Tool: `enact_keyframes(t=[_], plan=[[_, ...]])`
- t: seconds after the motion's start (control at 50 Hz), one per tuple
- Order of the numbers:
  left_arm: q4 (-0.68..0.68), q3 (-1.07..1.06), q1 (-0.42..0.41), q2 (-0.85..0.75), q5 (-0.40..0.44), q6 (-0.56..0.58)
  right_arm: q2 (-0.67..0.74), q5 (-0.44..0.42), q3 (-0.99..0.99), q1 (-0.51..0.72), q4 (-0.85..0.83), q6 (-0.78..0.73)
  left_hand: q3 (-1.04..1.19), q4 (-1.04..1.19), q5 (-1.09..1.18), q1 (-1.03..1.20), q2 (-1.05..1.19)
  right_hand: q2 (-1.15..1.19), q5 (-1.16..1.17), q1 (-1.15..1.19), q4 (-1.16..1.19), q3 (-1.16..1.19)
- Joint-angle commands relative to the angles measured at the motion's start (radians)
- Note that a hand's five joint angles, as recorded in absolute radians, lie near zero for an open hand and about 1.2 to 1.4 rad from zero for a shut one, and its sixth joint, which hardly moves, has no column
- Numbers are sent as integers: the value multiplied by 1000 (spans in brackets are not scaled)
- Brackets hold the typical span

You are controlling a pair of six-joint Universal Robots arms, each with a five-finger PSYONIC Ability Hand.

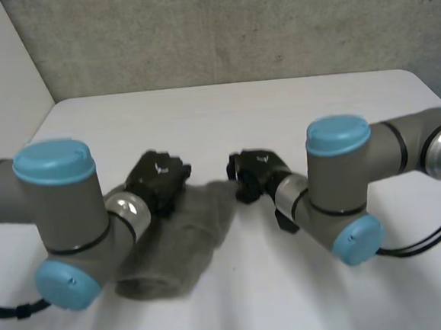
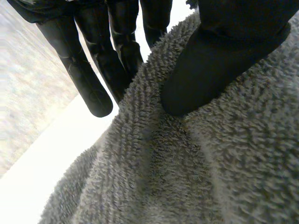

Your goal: Fold the towel.

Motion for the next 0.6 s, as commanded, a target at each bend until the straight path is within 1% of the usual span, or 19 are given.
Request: enact_keyframes(t=[0.02, 0.04, 0.06, 0.08, 0.1, 0.12, 0.16, 0.2, 0.24, 0.3, 0.34, 0.36, 0.4, 0.42, 0.46, 0.48, 0.52, 0.54, 0.6], plan=[[8, 336, -28, 28, -88, -33, -85, 38, -228, -19, -19, -61, 207, 205, 228, 256, 204, 221, 253, 436, 208, 222], [8, 337, -28, 28, -88, -33, -113, 63, -281, -31, -35, -111, 207, 205, 228, 256, 204, 221, 253, 436, 208, 222], [9, 410, -39, 36, -132, -56, -114, 64, -282, -31, -35, -111, 207, 205, 228, 256, 204, 221, 253, 436, 208, 222], [11, 471, -45, 42, -175, -87, -152, 90, -318, -42, -70, -171, 207, 205, 228, 256, 204, 221, 253, 436, 208, 222], [11, 472, -45, 42, -175, -87, -190, 110, -338, -41, -122, -226, 207, 205, 228, 256, 204, 221, 253, 436, 208, 222], [11, 511, -48, 53, -212, -122, -190, 110, -339, -41, -122, -226, 207, 205, 228, 256, 204, 221, 253, 436, 208, 222], [12, 527, -48, 71, -240, -160, -262, 119, -328, -39, -225, -286, 207, 205, 228, 256, 204, 221, 253, 436, 208, 222], [14, 521, -49, 91, -263, -199, -284, 111, -316, -39, -251, -288, 207, 205, 228, 256, 204, 221, 253, 436, 208, 222], [18, 451, -49, 125, -283, -271, -293, 101, -291, -36, -248, -288, 207, 205, 228, 256, 204, 221, 253, 436, 208, 222], [23, 386, -48, 139, -281, -297, -304, 70, -206, -31, -222, -295, 207, 205, 228, 256, 204, 221, 253, 436, 208, 222], [40, 256, -51, 151, -283, -323, -308, 54, -142, -30, -207, -299, 207, 205, 228, 256, 204, 221, 253, 436, 208, 222], [40, 256, -51, 151, -283, -323, -312, 41, -79, -30, -191, -303, 207, 205, 228, 256, 204, 221, 253, 436, 208, 222], [60, 106, -59, 156, -283, -332, -313, 33, -17, -30, -173, -311, 207, 205, 228, 256, 204, 221, 253, 436, 208, 222], [60, 105, -59, 156, -283, -332, -313, 33, -17, -30, -173, -311, 207, 205, 228, 256, 204, 221, 253, 436, 208, 222], [95, -43, -60, 160, -281, -332, -301, 6, 135, -30, -119, -347, 207, 205, 228, 256, 204, 221, 253, 436, 208, 222], [95, -44, -60, 160, -281, -332, -301, 5, 135, -30, -119, -348, 207, 205, 228, 256, 204, 221, 253, 436, 208, 222], [118, -184, -66, 163, -278, -334, -264, -37, 238, -30, -72, -371, 207, 205, 228, 256, 204, 221, 253, 436, 208, 222], [118, -185, -66, 163, -278, -334, -238, -63, 275, -30, -55, -381, 207, 205, 228, 256, 204, 221, 253, 436, 208, 222], [117, -278, -99, 165, -278, -335, -220, -77, 298, -31, -41, -388, 207, 205, 228, 256, 204, 221, 253, 436, 208, 222]])
